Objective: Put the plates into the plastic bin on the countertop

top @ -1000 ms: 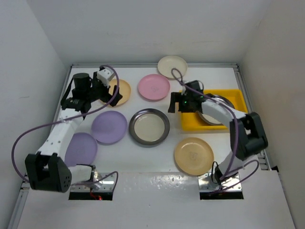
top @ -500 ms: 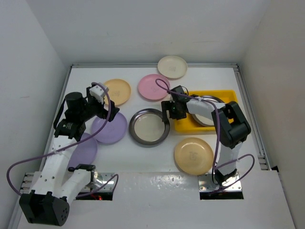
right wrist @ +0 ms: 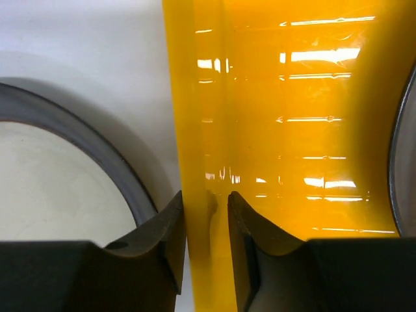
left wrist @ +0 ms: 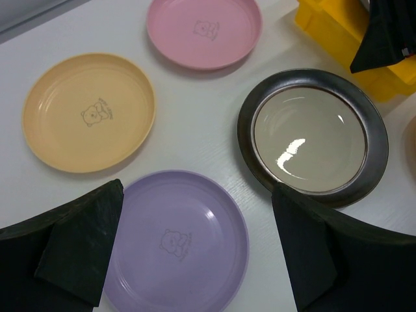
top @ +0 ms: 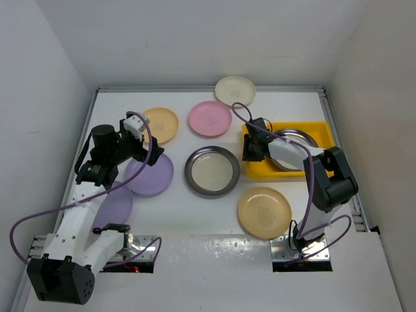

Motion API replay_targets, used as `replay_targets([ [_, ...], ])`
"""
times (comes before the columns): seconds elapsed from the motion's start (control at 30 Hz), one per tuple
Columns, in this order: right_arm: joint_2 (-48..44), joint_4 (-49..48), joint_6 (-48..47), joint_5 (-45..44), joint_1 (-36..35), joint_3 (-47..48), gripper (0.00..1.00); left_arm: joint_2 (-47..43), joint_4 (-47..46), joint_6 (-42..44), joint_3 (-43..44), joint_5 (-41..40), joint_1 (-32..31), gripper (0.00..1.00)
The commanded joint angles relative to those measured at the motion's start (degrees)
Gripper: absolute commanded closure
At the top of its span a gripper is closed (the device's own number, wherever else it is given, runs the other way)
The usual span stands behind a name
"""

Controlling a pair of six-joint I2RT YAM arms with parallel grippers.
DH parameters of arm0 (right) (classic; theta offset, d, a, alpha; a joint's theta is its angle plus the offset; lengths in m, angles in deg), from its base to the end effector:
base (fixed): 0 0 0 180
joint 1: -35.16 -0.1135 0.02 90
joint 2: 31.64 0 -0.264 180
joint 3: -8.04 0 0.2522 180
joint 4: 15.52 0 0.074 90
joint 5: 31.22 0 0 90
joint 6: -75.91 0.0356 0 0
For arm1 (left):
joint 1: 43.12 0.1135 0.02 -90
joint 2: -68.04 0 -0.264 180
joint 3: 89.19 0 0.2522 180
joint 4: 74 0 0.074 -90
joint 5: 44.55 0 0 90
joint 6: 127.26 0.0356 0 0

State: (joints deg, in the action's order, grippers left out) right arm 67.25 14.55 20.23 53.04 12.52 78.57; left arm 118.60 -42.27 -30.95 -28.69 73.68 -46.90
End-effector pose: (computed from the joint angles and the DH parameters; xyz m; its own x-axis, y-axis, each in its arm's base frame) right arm 0.3152 0.1276 0.1613 -0.8381 0.2583 -0.4804 0.1669 0.9600 0.2248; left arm 0.1970 -0.0299 0.3218 -0.3136 0.1178 -0.9422 0.5340 0.8423 -0.0725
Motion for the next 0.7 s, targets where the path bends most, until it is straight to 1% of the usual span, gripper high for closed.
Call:
replay_targets([
  [0.0, 1.6, -0.8, -0.7, -3.1, 0.1, 2.5, 0.68, 0.1, -0.7, -0.1, 1.5, 1.1, 0.3, 0.04],
  [0.03, 1.7, -0.5, -1.1, -3.1, 0.1, 3.0, 0.67, 0.1, -0.7, 0.5, 1.5, 1.1, 0.3, 0.04],
  [0.13, 1.7, 0.1, -0.6, -3.7, 0.6, 3.5, 0.53, 0.1, -0.7, 1.0, 1.0, 1.1, 0.3, 0.04],
  [0.17, 1.7, -0.1, -0.8, -3.7, 0.6, 3.3, 0.50, 0.1, -0.7, 1.0, 1.0, 1.1, 0.3, 0.04],
  [0.3, -1.5, 0.4, 0.0, -3.9, 0.6, 3.9, 0.45, 0.1, -0.7, 1.0, 1.0, 1.1, 0.3, 0.04],
  [0.37, -2.7, 1.1, 0.0, -7.0, -0.5, 5.4, 0.40, 0.1, -0.7, 1.0, 0.5, 1.6, 0.3, 0.04],
  [0.47, -4.9, 1.9, -2.2, -8.1, -2.4, 8.6, 0.37, 0.1, -0.7, 1.5, 0.5, 1.7, 0.3, 0.04],
  [0.5, -5.3, 0.4, -5.7, -7.5, -4.2, 9.6, 0.35, 0.1, -0.7, 1.5, 0.5, 1.7, 0.3, 0.04],
  [0.53, -6.2, -0.1, -7.4, -4.8, -5.0, 9.9, 0.32, 0.1, -0.7, 1.5, 0.5, 1.7, 0.3, 0.04],
  [0.57, -6.1, -0.8, -8.6, -0.7, -5.5, 10.1, 0.31, 0.1, -0.7, 1.5, -0.1, 1.7, 0.3, 0.04],
  [0.6, -5.9, -0.8, -12.1, 1.6, -6.2, 10.3, 0.31, 0.1, -0.7, 1.5, -0.1, 1.7, 0.3, 0.04],
  [0.63, -4.6, -0.4, -12.7, 6.7, -6.3, 11.3, 0.29, 0.1, -0.7, 1.5, -0.1, 1.7, 0.3, 0.04],
  [0.67, -3.5, 0.2, -13.2, 9.8, -6.1, 11.9, 0.29, -0.5, -0.7, 1.5, -0.6, 1.7, 0.3, 0.04],
])
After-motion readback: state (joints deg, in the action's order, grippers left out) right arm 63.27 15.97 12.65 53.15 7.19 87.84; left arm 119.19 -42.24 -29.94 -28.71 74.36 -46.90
